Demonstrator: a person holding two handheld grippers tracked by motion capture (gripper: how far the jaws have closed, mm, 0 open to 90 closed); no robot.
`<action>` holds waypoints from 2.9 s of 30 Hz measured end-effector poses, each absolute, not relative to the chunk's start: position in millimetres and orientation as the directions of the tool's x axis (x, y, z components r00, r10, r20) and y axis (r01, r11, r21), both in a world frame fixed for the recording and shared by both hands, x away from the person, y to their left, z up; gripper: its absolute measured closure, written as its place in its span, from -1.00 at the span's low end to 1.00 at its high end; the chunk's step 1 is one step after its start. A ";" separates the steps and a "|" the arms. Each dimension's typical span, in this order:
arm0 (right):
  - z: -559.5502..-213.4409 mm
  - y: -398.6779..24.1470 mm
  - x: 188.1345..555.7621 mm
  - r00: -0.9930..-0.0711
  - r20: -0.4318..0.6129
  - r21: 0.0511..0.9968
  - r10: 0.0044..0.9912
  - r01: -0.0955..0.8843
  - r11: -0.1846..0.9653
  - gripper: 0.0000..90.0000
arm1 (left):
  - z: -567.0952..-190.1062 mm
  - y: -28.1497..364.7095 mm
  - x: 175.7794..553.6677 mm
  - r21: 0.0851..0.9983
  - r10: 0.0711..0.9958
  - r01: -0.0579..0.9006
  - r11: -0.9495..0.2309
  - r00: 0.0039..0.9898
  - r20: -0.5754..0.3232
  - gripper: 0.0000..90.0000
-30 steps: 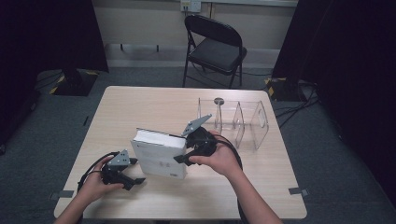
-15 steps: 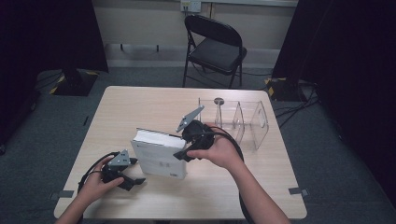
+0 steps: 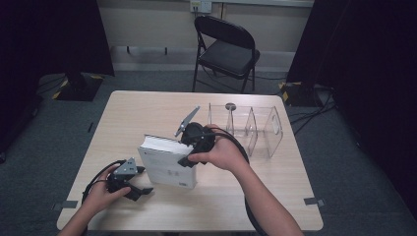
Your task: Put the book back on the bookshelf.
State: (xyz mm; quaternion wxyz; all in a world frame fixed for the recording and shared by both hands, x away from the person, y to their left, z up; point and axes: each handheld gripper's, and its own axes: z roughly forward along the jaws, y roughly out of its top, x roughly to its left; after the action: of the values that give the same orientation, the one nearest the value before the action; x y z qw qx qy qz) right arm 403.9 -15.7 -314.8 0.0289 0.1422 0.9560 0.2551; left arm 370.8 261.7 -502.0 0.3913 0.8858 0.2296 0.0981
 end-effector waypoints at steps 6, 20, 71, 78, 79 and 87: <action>-320.5 -5.2 411.0 -0.968 0.057 0.477 0.245 0.242 0.845 -0.06 | -502.1 261.6 370.8 0.738 0.483 0.331 -0.587 0.876 -0.008 -0.73; -327.7 23.8 412.2 -0.972 0.035 0.375 0.231 0.227 0.899 -0.13 | -502.1 261.6 370.7 0.738 0.484 0.332 -0.587 0.875 -0.009 -0.73; -323.2 28.5 403.0 -0.977 0.011 0.317 0.213 0.205 0.926 0.16 | -501.7 259.6 371.2 0.728 0.472 0.331 -0.601 0.881 -0.011 -0.82; -318.0 21.3 400.9 -0.975 0.014 0.316 0.221 0.214 0.924 0.16 | -501.8 259.5 371.2 0.727 0.472 0.330 -0.602 0.882 -0.010 -0.82; -316.8 19.9 400.7 -0.975 0.011 0.319 0.223 0.214 0.923 0.16 | -501.8 259.5 371.2 0.728 0.472 0.330 -0.601 0.882 -0.011 -0.82; -305.6 2.8 403.8 -0.964 0.031 0.345 0.264 0.258 0.902 0.16 | -502.0 258.8 371.3 0.725 0.465 0.327 -0.606 0.885 -0.011 -0.85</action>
State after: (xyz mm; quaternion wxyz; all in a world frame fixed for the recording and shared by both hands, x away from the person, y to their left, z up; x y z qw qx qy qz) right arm 403.8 2.8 -305.6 0.0083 0.1337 0.9753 0.1758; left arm 371.3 258.8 -502.0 0.3845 0.8915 0.2220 0.0894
